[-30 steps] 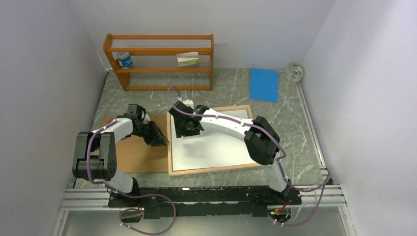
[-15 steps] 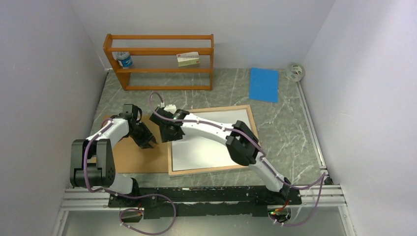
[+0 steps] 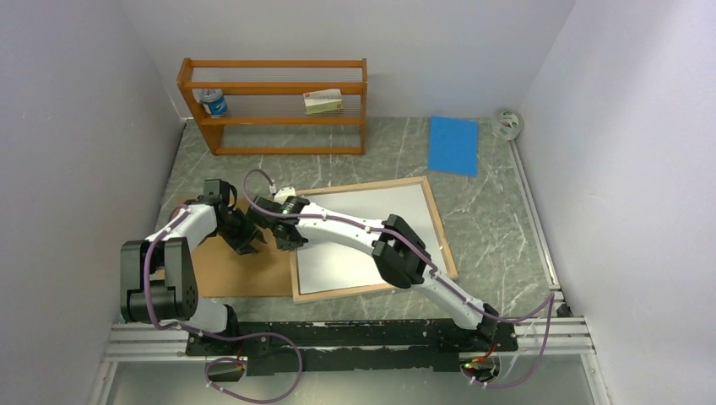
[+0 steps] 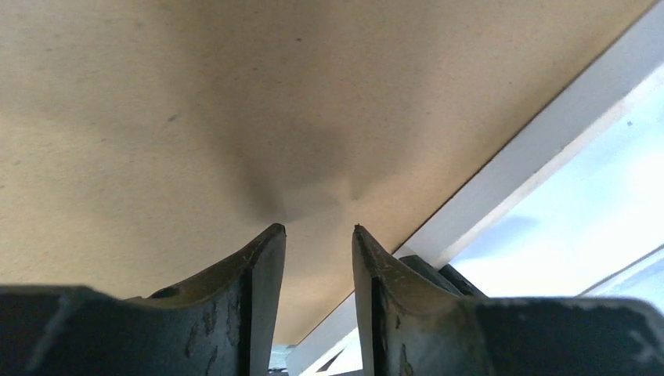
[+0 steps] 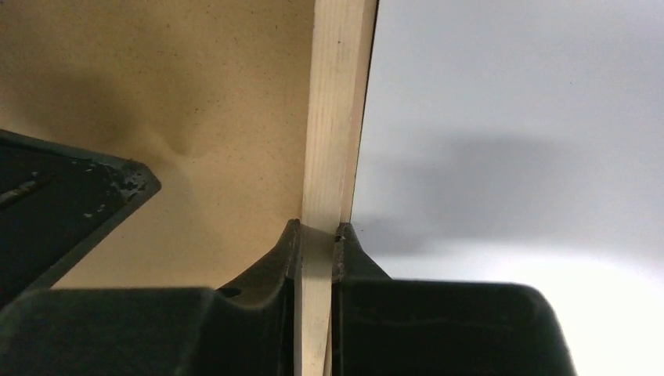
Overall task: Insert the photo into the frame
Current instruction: Adjust the photo frame at the center of the board.
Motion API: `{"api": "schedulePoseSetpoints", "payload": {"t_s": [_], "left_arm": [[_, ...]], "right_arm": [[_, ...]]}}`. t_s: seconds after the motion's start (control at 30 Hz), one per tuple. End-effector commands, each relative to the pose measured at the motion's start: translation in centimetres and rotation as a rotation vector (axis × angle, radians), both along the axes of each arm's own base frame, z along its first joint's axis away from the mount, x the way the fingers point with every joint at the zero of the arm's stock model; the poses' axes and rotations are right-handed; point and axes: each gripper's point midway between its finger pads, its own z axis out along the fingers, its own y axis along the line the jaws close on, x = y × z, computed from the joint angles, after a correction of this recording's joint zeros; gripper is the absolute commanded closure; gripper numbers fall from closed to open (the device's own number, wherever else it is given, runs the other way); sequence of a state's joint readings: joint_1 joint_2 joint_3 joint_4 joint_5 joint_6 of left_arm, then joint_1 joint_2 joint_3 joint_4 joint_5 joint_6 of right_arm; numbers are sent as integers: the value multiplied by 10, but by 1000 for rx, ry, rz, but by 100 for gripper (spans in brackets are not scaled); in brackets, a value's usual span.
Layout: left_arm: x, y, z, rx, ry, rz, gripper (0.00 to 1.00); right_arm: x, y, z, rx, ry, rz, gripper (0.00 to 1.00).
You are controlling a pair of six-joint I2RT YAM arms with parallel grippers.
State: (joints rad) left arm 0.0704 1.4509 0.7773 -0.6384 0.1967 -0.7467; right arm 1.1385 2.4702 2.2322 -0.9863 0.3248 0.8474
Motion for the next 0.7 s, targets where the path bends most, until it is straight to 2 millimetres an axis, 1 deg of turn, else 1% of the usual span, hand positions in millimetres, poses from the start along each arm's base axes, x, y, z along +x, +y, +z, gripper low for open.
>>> {"api": "schedulePoseSetpoints", "payload": {"t_s": [0.0,0.07,0.1,0.13,0.17,0.2,0.33,0.4,0.43,0.5,0.57,0.6,0.67], "left_arm": [[13,-23,6,-142,-87,-26,55],[20,-36,12,-229,-143,-49,48],[24,-43,15,-270,-169,-56,43],[28,-48,19,-308,-201,-67,36],[31,-53,22,-339,-230,-78,33],[38,-57,28,-366,-274,-95,26],[48,-66,44,-427,-392,-144,14],[51,-68,48,-439,-429,-152,9],[52,-70,49,-451,-447,-159,7],[55,-77,52,-516,-471,-185,6],[60,-85,55,-594,-495,-208,6],[59,-91,57,-660,-486,-206,6],[63,-97,64,-740,-525,-214,6]], "right_arm": [[1,-3,36,30,-35,-10,97],[2,-1,51,62,-47,-21,98],[3,-1,60,81,-54,-26,99],[4,-1,67,99,-61,-31,99],[5,-1,75,117,-65,-38,99],[5,-2,80,134,-65,-44,99],[7,-5,97,183,-73,-63,99],[8,-6,100,196,-69,-67,99],[7,-6,102,203,-67,-66,99],[7,-5,106,220,-68,-62,99],[7,-4,110,238,-71,-59,99],[6,-3,112,243,-71,-54,99],[7,-2,112,248,-69,-48,99]]}}
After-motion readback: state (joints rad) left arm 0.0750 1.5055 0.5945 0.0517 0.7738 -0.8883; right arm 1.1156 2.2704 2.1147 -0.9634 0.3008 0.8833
